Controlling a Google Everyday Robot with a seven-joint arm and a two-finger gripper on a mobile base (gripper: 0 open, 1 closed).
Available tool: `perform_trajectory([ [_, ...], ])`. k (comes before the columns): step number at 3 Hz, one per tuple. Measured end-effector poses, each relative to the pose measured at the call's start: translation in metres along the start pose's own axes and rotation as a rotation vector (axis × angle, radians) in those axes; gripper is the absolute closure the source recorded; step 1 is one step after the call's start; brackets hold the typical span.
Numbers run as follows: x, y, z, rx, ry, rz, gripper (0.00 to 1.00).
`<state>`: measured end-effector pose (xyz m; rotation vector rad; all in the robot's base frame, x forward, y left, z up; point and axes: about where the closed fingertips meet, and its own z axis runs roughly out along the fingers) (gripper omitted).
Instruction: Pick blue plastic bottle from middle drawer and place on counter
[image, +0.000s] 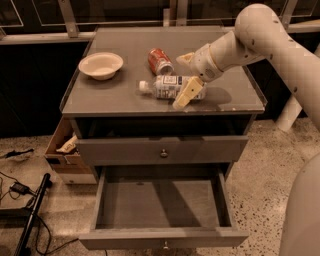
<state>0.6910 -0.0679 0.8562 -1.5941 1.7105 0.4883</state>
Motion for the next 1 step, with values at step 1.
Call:
perform_trajectory([
  [1,0.0,0.0,0.0,0.0,0.0,0.0,0.0],
])
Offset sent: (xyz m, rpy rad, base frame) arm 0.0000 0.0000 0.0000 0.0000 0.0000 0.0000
